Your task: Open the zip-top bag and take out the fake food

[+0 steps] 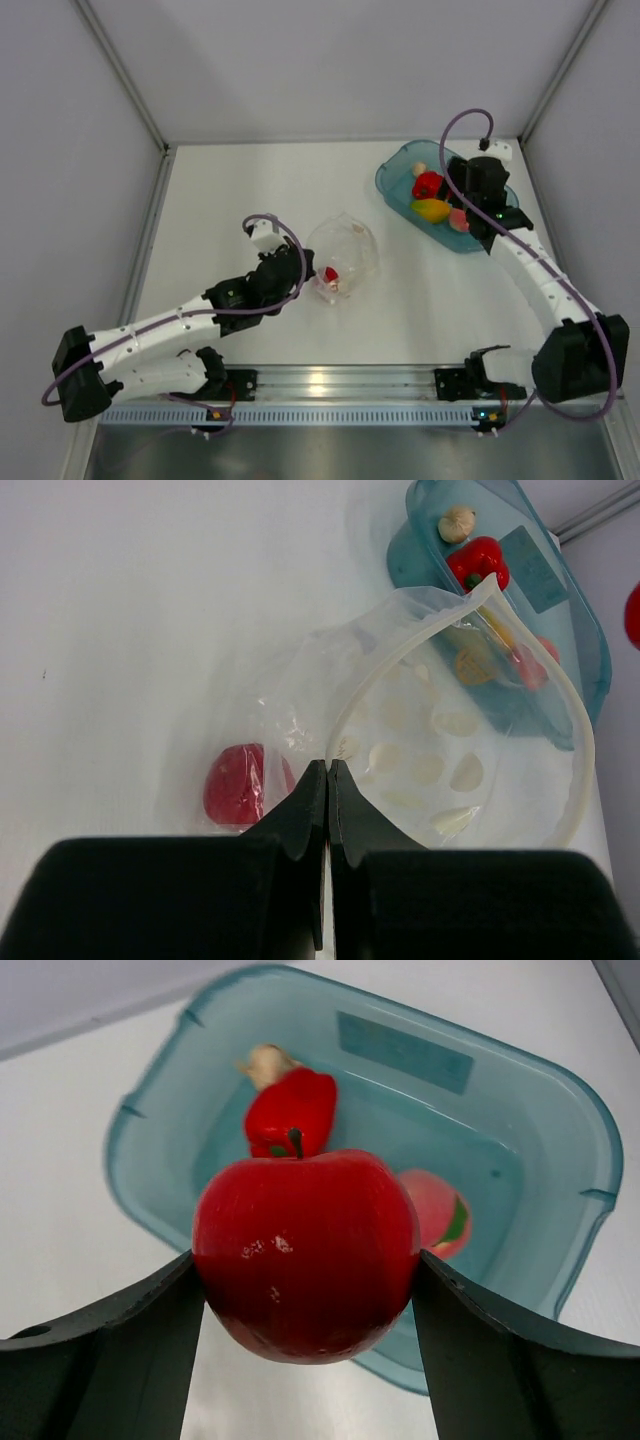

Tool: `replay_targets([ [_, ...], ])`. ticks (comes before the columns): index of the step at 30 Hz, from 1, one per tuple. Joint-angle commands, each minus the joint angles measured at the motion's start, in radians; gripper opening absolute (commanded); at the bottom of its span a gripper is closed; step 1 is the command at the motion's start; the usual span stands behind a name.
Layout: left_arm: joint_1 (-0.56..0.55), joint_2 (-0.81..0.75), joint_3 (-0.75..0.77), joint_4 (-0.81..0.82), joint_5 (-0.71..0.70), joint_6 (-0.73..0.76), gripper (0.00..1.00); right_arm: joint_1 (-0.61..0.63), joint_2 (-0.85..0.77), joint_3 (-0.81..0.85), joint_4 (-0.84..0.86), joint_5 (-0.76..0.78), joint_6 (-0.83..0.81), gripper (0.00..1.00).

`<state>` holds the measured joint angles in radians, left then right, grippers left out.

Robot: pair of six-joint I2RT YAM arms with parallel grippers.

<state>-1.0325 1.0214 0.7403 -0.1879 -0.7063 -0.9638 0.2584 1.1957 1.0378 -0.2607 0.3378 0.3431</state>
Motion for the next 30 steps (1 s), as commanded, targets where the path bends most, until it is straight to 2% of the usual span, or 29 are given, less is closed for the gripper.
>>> replay_targets([
  [1,0.005,-0.037,0.011,0.007,0.002,0.031,0.0,-0.105,0.093,0.076,0.023,-0.062,-0.012,0.31],
  [13,0.005,-0.055,0.016,-0.013,0.08,0.063,0.0,-0.185,0.505,0.34,-0.081,-0.02,-0.044,0.38],
  [16,0.003,-0.055,0.022,-0.013,0.1,0.076,0.0,-0.186,0.553,0.399,-0.12,0.0,-0.044,0.49],
  [17,0.003,-0.058,0.025,-0.013,0.102,0.082,0.0,-0.186,0.556,0.412,-0.124,0.0,-0.046,0.62],
  [18,0.003,-0.058,0.027,-0.015,0.105,0.085,0.0,-0.186,0.558,0.416,-0.126,0.004,-0.044,0.69],
  [19,0.003,-0.058,0.03,-0.013,0.11,0.089,0.0,-0.186,0.555,0.421,-0.127,0.01,-0.044,0.83],
  [21,0.003,-0.057,0.037,-0.018,0.111,0.094,0.0,-0.186,0.547,0.426,-0.133,0.006,-0.049,0.98],
  [27,0.003,-0.046,0.057,-0.021,0.107,0.1,0.0,-0.162,0.449,0.397,-0.137,0.006,-0.075,0.99],
  [29,0.003,-0.041,0.068,-0.019,0.107,0.1,0.0,-0.159,0.392,0.358,-0.13,-0.052,-0.049,0.99],
  [30,0.003,-0.035,0.071,-0.019,0.107,0.1,0.0,-0.166,0.374,0.346,-0.126,-0.142,-0.018,0.99],
])
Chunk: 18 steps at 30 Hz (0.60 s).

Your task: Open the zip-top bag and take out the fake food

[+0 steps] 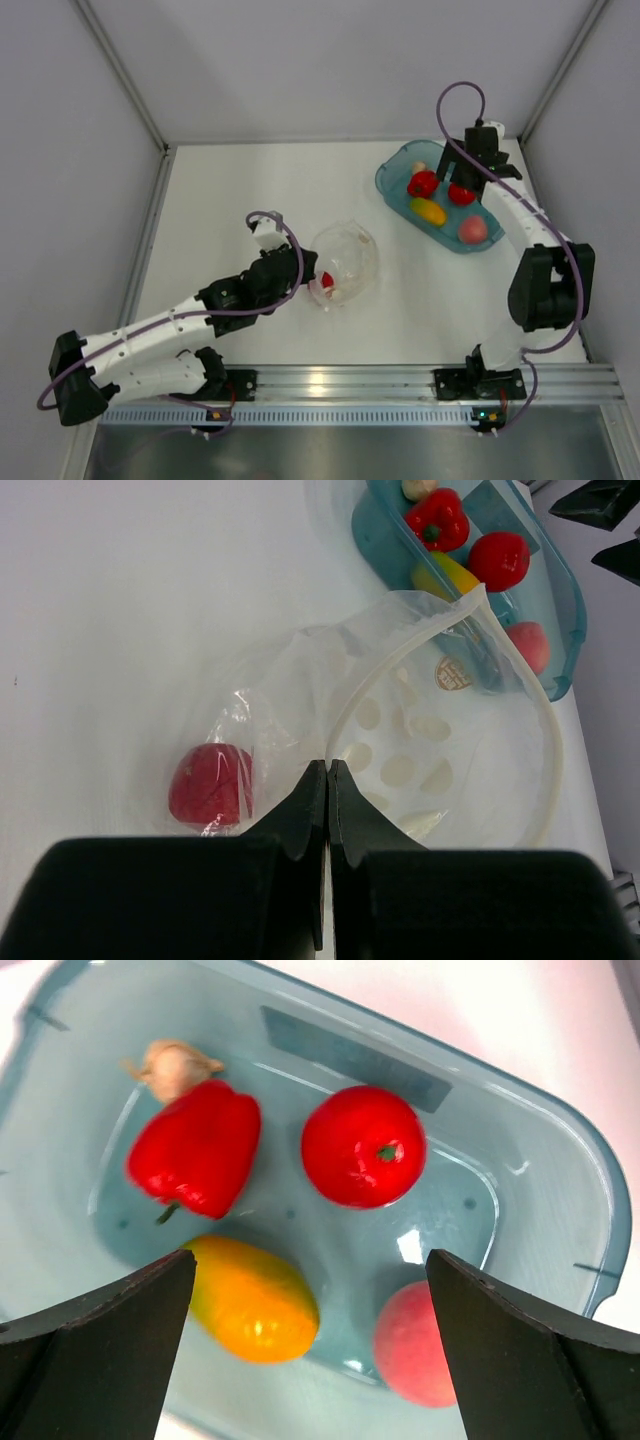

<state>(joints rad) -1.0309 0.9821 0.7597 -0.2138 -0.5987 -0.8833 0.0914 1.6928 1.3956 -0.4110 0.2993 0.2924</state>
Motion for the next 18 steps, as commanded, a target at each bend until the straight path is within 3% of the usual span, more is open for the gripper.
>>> replay_targets([
  [1,0.003,0.007,0.056,0.007,-0.001,0.02,0.0,-0.007,-0.161,-0.024,0.029,-0.162,0.045,0.99],
  [3,0.002,0.015,0.066,0.007,-0.004,0.014,0.0,-0.01,-0.206,-0.079,0.069,-0.288,0.065,0.99],
  [4,0.002,0.016,0.069,0.007,-0.006,0.012,0.0,-0.006,-0.249,-0.093,0.07,-0.314,0.079,0.95],
  [7,0.002,0.026,0.084,0.007,-0.015,0.0,0.0,0.043,-0.342,-0.151,0.069,-0.377,0.109,0.7],
  [9,0.002,0.036,0.093,0.007,-0.018,-0.014,0.0,0.103,-0.405,-0.161,0.032,-0.352,0.123,0.58],
  [18,0.002,0.084,0.136,0.007,-0.013,-0.046,0.0,0.476,-0.51,-0.124,-0.097,-0.192,0.154,0.37],
])
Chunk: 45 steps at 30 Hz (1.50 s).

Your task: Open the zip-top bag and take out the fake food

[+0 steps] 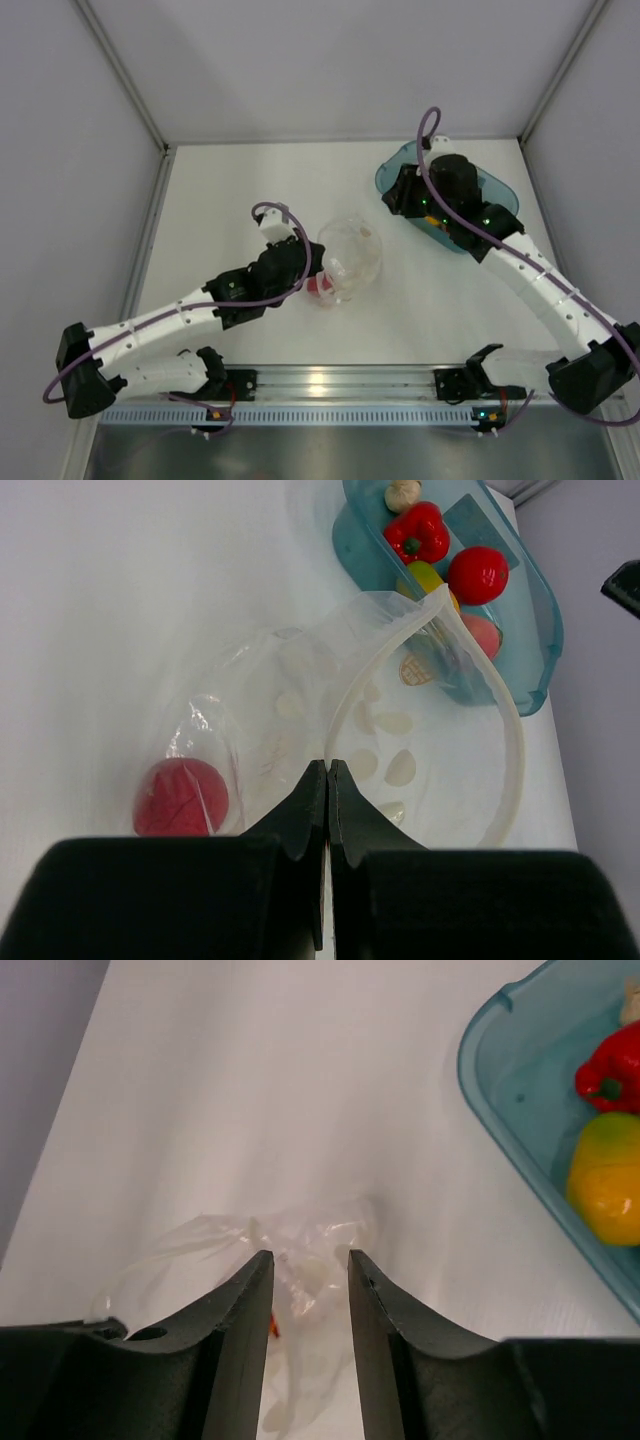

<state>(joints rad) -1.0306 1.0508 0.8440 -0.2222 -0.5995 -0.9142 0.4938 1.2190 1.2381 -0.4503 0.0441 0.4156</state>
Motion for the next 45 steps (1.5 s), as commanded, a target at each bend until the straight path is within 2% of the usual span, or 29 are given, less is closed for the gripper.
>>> replay_targets([
  [1,0.001,0.017,0.059,0.015,-0.011,-0.018,0.0,0.104,-0.038,0.038,-0.063,0.083,0.035,0.36],
  [5,0.001,0.032,0.07,0.015,-0.017,-0.047,0.0,0.262,-0.033,0.044,-0.094,0.167,0.072,0.34],
  [11,0.001,0.04,0.09,0.017,-0.01,-0.074,0.0,0.377,0.06,0.04,-0.079,0.18,0.13,0.33],
  [16,0.001,0.028,0.096,0.017,-0.003,-0.081,0.0,0.445,0.131,-0.031,0.008,0.207,0.19,0.3],
  [22,0.001,-0.009,0.08,0.017,0.0,-0.103,0.0,0.511,0.183,-0.127,0.188,0.296,0.308,0.26],
  [26,0.0,-0.034,0.052,0.018,-0.008,-0.139,0.0,0.566,0.243,-0.121,0.208,0.385,0.363,0.27],
  [31,0.001,-0.06,0.026,0.018,-0.01,-0.172,0.0,0.589,0.33,-0.117,0.255,0.381,0.41,0.27],
  [39,0.001,-0.112,-0.039,0.017,-0.062,-0.178,0.0,0.614,0.454,-0.128,0.32,0.307,0.425,0.34],
  [45,0.0,-0.143,-0.082,0.014,-0.071,-0.176,0.0,0.631,0.543,-0.085,0.295,0.286,0.388,0.44],
])
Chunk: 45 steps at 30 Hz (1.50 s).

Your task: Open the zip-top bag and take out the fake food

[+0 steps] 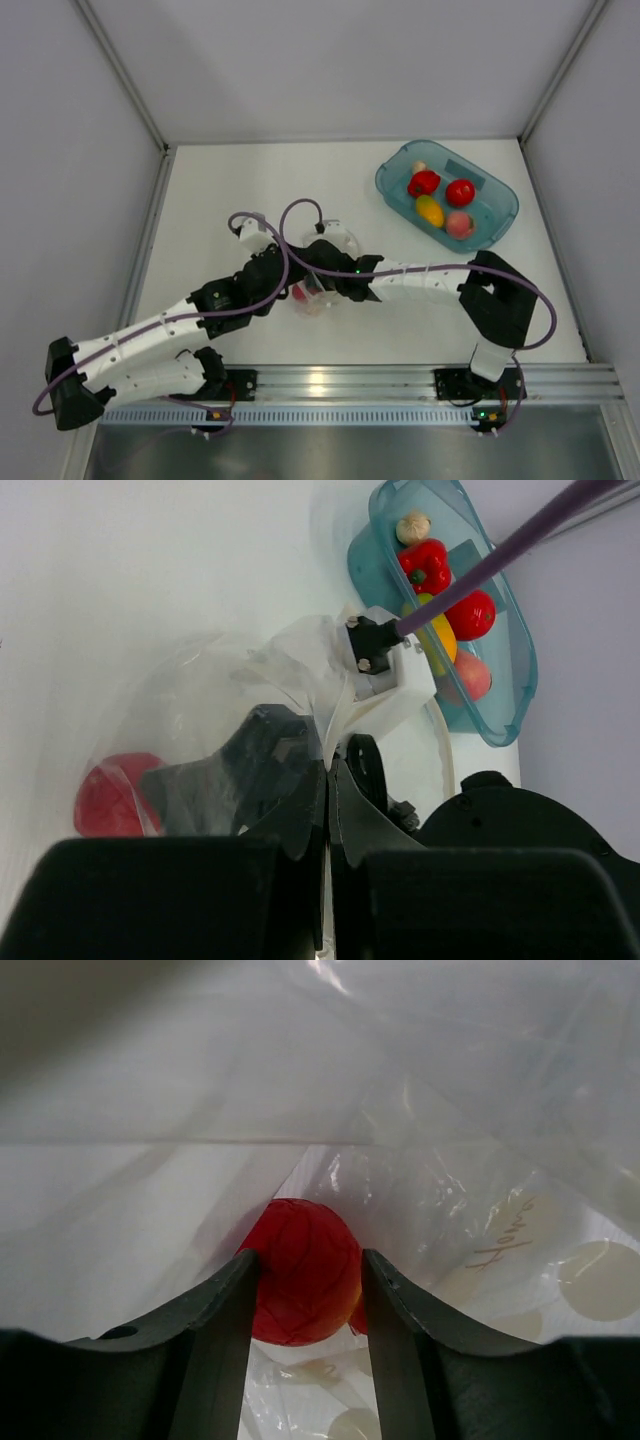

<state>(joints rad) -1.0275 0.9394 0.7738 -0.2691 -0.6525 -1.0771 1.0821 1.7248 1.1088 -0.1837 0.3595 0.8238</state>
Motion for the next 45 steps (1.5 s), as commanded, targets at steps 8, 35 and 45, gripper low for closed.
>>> replay_targets([
  [8,-0.002,-0.057,-0.038,0.039,-0.044,-0.011,0.0,0.044,0.099,0.054,0.062,-0.151,-0.04,0.55],
  [35,-0.002,-0.048,-0.062,0.018,-0.099,0.02,0.0,0.078,0.114,0.025,-0.01,-0.248,-0.155,0.64],
  [45,-0.002,-0.057,-0.067,0.018,-0.111,0.029,0.0,0.091,0.044,0.011,0.003,-0.2,-0.152,0.29],
])
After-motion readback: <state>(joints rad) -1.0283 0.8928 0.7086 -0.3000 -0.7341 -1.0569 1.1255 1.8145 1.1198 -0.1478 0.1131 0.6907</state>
